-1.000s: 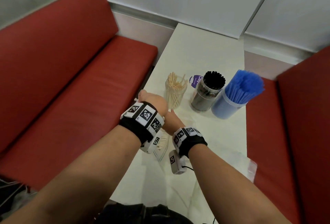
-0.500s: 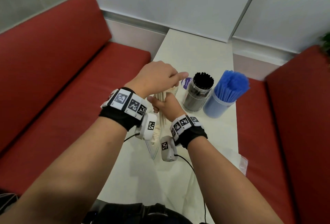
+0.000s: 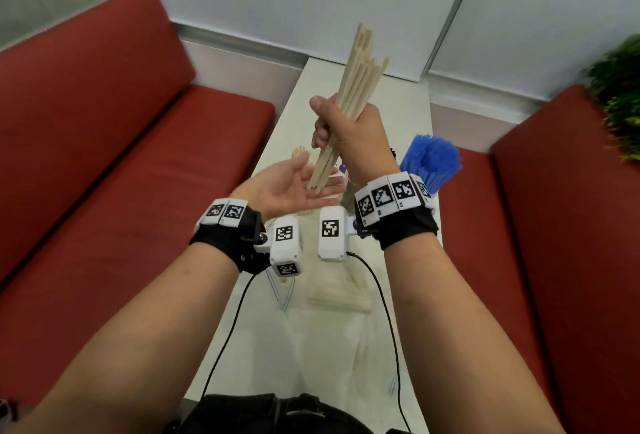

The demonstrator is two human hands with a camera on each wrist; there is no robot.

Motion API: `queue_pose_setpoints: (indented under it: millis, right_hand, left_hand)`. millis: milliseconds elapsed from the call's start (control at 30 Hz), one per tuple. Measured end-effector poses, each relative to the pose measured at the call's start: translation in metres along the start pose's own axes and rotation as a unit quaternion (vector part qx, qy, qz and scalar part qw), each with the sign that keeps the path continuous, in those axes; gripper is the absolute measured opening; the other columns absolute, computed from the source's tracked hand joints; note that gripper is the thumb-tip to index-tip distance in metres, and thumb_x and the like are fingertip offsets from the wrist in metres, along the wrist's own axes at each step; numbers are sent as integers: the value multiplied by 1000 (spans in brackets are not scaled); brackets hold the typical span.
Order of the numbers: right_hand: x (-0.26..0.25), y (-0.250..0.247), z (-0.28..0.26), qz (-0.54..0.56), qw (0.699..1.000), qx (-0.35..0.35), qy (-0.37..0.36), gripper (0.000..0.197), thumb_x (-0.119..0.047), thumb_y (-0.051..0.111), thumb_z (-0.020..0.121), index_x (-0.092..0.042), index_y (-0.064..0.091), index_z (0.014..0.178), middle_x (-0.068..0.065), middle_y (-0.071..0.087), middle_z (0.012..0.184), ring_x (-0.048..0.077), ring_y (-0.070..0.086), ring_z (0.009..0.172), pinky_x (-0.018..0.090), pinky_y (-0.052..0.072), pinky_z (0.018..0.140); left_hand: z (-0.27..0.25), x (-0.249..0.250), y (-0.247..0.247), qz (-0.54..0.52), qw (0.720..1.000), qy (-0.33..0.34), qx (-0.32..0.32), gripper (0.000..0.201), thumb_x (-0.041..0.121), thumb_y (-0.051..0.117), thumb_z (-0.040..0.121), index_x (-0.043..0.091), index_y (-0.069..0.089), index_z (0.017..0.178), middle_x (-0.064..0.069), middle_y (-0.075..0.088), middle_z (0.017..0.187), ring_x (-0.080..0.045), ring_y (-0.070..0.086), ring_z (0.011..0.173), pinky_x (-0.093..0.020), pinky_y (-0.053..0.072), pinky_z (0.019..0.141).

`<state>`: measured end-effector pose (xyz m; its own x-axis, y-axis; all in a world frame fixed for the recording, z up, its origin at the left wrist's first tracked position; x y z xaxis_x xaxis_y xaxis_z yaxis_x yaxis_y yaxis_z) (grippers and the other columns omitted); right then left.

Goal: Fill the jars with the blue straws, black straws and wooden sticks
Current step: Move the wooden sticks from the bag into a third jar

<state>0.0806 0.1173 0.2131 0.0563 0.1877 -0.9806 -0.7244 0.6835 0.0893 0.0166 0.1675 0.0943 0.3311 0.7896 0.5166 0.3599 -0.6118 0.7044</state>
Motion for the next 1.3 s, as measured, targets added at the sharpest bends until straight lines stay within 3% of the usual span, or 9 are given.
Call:
queue_pose_setpoints:
  millis: [100,200,333,533,633,833,1033,1167,1300]
  right_hand:
    - [-2,3,-4,-29,1000,-6,-7,29,-23,68,93,-9,56,70,8,53,55,18,50,51,26,49,52]
    - [3,1,-12,-50,999,-10,-7,33,-24,69,92,-4,58,68,10,57,58,17,56,56,24,52,61]
    - [5,-2,-14,-15,1000,-17,3,16,-18,72,90,-7,63,83,14,59,67,25,60,65,31,53,64]
    - [-1,-5,-6,8,1000,-1,-15,16,-17,77,84,-18,63,78,5,58,62,24,58,60,34,51,62]
    - [-4,-5,-2,36,999,2,-28,19,-11,78,83,-19,61,79,1,58,62,22,57,55,38,51,62]
    - [7,2,-7,-1,1000,-31,0,13,-12,76,86,-13,63,82,12,61,67,25,64,63,30,54,61]
    - [12,6,-11,8,999,-37,21,13,-9,76,86,-8,63,88,12,61,70,28,64,69,41,57,74]
    - [4,3,-6,18,999,-28,8,21,-15,78,86,-9,59,83,6,53,62,24,54,57,42,55,69]
    - [16,3,-12,11,1000,-12,24,25,-13,76,88,-6,54,79,4,43,56,20,43,51,37,53,63]
  left_hand:
    - [2,-19,26,-139,988,-26,-65,48,33,41,102,-10,55,120,-31,65,110,-44,68,96,-56,58,76]
    - [1,-21,38,-188,978,-23,-90,32,17,43,97,-10,58,105,-30,66,103,-44,69,91,-55,59,71]
    - [6,-24,33,-197,976,-44,-81,34,20,34,105,-4,59,104,-20,60,114,-35,62,104,-47,50,90]
    - [16,-28,10,-193,981,-15,-17,26,12,46,101,-8,62,94,-24,67,89,-34,73,76,-39,62,61]
    - [21,-31,0,-211,977,-12,13,28,10,49,100,-11,65,89,-25,67,83,-31,72,71,-34,61,58]
    - [23,-32,-8,-214,976,-4,29,32,15,55,97,-6,64,75,-21,63,82,-30,71,69,-33,61,55]
    - [27,-35,-8,-202,977,-63,9,17,20,62,90,5,59,81,-4,55,72,-16,65,53,-21,53,40]
    - [33,-40,-16,-167,982,-81,25,21,21,63,90,4,59,77,-5,54,59,-10,59,43,-17,46,33]
    - [34,-47,-21,-149,984,-102,9,30,29,64,89,5,63,70,-5,62,65,-11,62,42,-19,49,34]
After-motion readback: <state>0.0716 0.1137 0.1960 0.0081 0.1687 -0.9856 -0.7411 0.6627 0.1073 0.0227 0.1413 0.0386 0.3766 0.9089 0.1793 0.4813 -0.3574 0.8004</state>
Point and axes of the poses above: each hand's wrist, its own z-axis towards the middle knuckle, its own y-axis out of the palm, x = y × z, the point moved 7 cm from there along z, towards the middle knuckle
